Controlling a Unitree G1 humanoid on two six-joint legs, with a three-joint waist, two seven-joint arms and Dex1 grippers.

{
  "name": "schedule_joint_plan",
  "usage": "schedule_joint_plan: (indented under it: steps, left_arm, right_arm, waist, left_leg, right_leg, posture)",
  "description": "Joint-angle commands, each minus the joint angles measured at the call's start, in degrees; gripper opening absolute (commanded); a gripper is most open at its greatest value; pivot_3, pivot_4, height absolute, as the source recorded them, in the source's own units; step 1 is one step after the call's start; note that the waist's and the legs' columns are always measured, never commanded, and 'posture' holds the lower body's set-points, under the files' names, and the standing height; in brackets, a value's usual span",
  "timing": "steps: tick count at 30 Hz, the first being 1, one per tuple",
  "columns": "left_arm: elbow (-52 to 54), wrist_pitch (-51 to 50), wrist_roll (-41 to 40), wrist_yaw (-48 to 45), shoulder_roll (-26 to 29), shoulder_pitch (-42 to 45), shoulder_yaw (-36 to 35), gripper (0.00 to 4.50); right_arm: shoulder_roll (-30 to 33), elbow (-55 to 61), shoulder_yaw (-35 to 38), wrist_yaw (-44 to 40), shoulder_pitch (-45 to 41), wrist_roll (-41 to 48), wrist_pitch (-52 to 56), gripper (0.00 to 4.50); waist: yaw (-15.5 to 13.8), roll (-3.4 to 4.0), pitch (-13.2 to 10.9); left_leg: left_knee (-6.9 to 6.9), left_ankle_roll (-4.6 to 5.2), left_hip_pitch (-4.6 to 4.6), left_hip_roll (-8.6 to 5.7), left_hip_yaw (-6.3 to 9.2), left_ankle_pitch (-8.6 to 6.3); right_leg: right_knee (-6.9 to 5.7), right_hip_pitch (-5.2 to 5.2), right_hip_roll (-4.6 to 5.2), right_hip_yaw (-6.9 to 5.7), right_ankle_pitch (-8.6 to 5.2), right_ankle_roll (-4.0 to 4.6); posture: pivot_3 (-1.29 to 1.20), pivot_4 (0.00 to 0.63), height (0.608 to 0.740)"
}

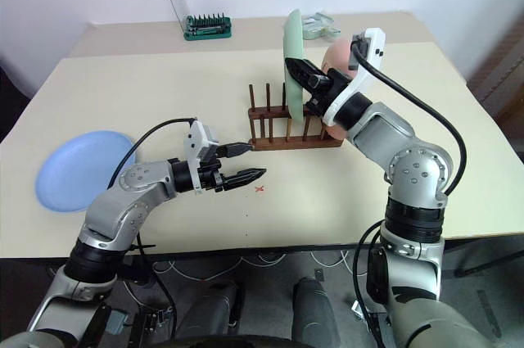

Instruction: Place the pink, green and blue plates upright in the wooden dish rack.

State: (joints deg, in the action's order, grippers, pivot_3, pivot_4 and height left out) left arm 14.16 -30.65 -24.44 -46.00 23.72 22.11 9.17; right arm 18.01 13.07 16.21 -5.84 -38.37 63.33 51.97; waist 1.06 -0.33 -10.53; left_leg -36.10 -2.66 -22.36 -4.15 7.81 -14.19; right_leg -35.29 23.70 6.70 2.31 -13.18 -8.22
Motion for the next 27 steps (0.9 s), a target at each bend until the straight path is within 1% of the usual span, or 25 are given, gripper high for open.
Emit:
schedule_joint_plan:
  steps: [1, 5, 6, 7, 9, 10, 11, 13, 14, 15, 27]
  left_arm:
    - [0.9, 1.9, -0.1, -0.5, 0.2, -0.6, -1.0, 3.51]
    - [0.0, 3.7, 0.5, -1.1, 0.3, -1.6, -0.7, 3.51]
    - [-0.3, 4.2, 0.6, -1.3, 0.3, -1.9, -0.5, 3.51]
    - [-0.6, 4.6, 0.7, -1.4, 0.3, -2.0, -0.4, 3.51]
    - [-1.1, 5.2, 1.0, -1.6, 0.2, -2.1, -0.2, 3.51]
    - [-1.3, 5.4, 1.1, -1.6, 0.1, -2.1, -0.1, 3.51]
    - [-1.4, 5.6, 1.2, -1.7, 0.0, -2.2, 0.0, 3.51]
    - [-1.6, 5.9, 1.4, -1.8, -0.1, -2.3, 0.2, 3.51]
    - [-1.7, 5.9, 1.5, -1.8, -0.2, -2.3, 0.3, 3.51]
    - [-1.8, 6.0, 1.5, -1.9, -0.2, -2.3, 0.3, 3.51]
    - [-1.4, 6.0, 1.6, -1.7, -0.4, -2.5, 0.5, 3.51]
  right_arm:
    - [-0.8, 0.2, 1.1, 1.3, 0.7, 1.2, -0.5, 0.04]
    - [-0.8, 0.1, 1.4, 1.8, 2.1, 1.1, -0.5, 0.04]
    - [-0.7, 0.1, 1.5, 1.9, 2.4, 1.1, -0.5, 0.69]
    - [-0.6, -0.1, 1.6, 1.9, 2.5, 1.1, -0.6, 0.98]
    - [-0.4, -0.1, 1.6, 1.9, 2.6, 0.8, -0.7, 1.83]
    - [-0.2, -0.1, 1.6, 1.9, 2.7, 0.7, -0.8, 2.42]
    - [-0.1, -0.1, 1.6, 1.9, 2.7, 0.6, -0.9, 2.89]
    - [0.2, -0.1, 1.7, 1.9, 2.8, 0.4, -0.8, 4.00]
    - [0.4, 0.0, 1.7, 1.8, 2.9, 0.2, -0.8, 4.42]
    - [0.7, 0.0, 1.6, 1.7, 2.9, -0.1, -0.9, 4.48]
    - [6.1, 4.1, 1.7, 0.7, -0.8, -0.3, -0.4, 4.48]
  waist:
    - [0.0, 0.00, 0.0]
    - [0.0, 0.00, 0.0]
    - [0.0, 0.00, 0.0]
    - [0.0, 0.00, 0.0]
    - [0.0, 0.00, 0.0]
    - [0.0, 0.00, 0.0]
    - [0.0, 0.00, 0.0]
    - [0.0, 0.00, 0.0]
    - [0.0, 0.00, 0.0]
    - [0.0, 0.00, 0.0]
    - [0.0, 0.01, 0.0]
  left_leg:
    - [0.00, 0.00, 0.00, 0.00, 0.00, 0.00]
    - [0.01, 0.00, 0.00, 0.00, 0.00, 0.00]
    - [0.01, 0.00, 0.00, 0.00, 0.00, 0.00]
    - [0.01, 0.00, 0.00, 0.00, 0.00, 0.00]
    - [0.01, 0.00, 0.00, 0.00, 0.00, 0.00]
    - [0.01, 0.00, 0.00, 0.00, 0.00, 0.00]
    - [0.01, 0.00, 0.00, 0.00, 0.00, 0.00]
    - [0.01, 0.00, 0.00, 0.00, 0.00, 0.00]
    - [0.01, 0.00, 0.00, 0.00, 0.00, 0.00]
    - [0.01, 0.00, 0.00, 0.00, 0.00, 0.00]
    - [0.03, 0.00, 0.00, 0.01, 0.00, 0.00]
  right_leg:
    - [0.00, 0.00, 0.00, 0.00, 0.00, 0.00]
    - [0.00, 0.00, 0.00, 0.00, 0.00, 0.00]
    - [0.00, 0.00, 0.00, 0.00, 0.00, 0.00]
    - [0.00, 0.00, 0.00, 0.00, 0.00, 0.00]
    - [0.01, 0.00, 0.00, 0.00, 0.00, 0.00]
    - [0.01, 0.00, 0.00, 0.00, 0.00, 0.00]
    - [0.01, 0.00, 0.00, 0.00, 0.00, 0.00]
    - [0.01, 0.00, 0.00, 0.00, 0.00, 0.00]
    - [0.01, 0.00, 0.00, 0.00, 0.00, 0.00]
    - [0.01, 0.00, 0.00, 0.00, 0.00, 0.00]
    - [0.02, 0.00, 0.00, 0.00, 0.00, 0.00]
  posture:
    - [0.00, 0.150, 0.740]
    - [0.00, 0.150, 0.740]
    - [0.00, 0.150, 0.740]
    - [0.00, 0.150, 0.740]
    - [0.00, 0.150, 0.740]
    - [0.00, 0.150, 0.740]
    - [0.00, 0.150, 0.740]
    - [0.00, 0.150, 0.740]
    - [0.00, 0.150, 0.740]
    - [0.00, 0.150, 0.740]
    - [0.00, 0.150, 0.740]
